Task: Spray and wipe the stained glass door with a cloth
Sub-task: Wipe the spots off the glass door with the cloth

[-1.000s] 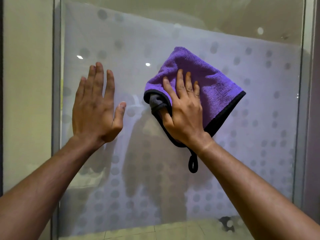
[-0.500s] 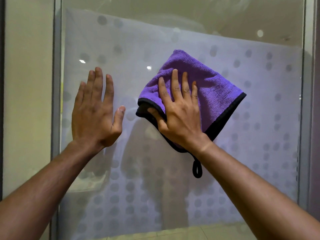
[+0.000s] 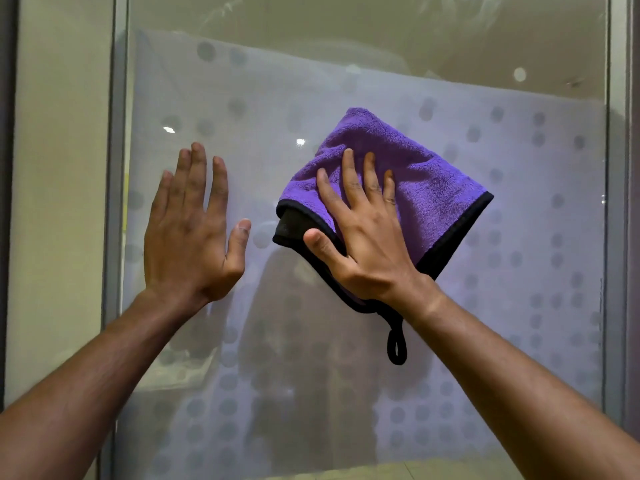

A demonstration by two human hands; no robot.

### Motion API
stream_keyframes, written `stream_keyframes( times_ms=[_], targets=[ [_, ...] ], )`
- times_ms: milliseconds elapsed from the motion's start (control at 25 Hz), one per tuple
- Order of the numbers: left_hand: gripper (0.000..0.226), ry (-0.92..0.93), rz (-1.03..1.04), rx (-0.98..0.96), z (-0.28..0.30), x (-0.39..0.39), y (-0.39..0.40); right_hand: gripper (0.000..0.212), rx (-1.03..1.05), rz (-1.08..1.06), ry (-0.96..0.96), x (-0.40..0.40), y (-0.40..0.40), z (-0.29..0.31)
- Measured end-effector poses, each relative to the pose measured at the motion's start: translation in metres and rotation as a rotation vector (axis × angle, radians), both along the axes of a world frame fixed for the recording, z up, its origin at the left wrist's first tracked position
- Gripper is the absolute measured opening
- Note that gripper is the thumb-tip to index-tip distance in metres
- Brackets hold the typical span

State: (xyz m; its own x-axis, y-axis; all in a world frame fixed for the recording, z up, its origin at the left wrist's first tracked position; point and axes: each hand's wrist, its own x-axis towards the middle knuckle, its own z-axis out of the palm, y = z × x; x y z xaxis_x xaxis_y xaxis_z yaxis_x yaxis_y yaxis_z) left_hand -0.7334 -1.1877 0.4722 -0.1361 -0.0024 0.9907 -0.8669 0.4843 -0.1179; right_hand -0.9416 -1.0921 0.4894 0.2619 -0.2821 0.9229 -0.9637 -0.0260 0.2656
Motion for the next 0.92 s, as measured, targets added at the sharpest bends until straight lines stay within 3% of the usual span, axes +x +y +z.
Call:
stream_keyframes(
  times_ms=[160,480,720,920],
  targets=[
    [0.078,-0.004,0.007,0.0,-0.001,0.0,0.0,0.064,-0.14,-0.187,-0.022,0.012,-0.012,-0.004],
    [0.079,-0.014,0.01,0.027,0.0,0.003,-0.003,0.054,-0.202,-0.046,0.201,-0.018,-0.006,-0.033],
    [0.079,-0.01,0.013,0.018,-0.001,0.0,-0.002,0.054,-0.298,-0.001,-0.278,0.01,-0.016,0.014],
    [0.079,-0.01,0.01,0.017,-0.001,0.0,-0.003,0.051,-0.238,0.033,-0.027,0.011,-0.016,0.002]
  ],
)
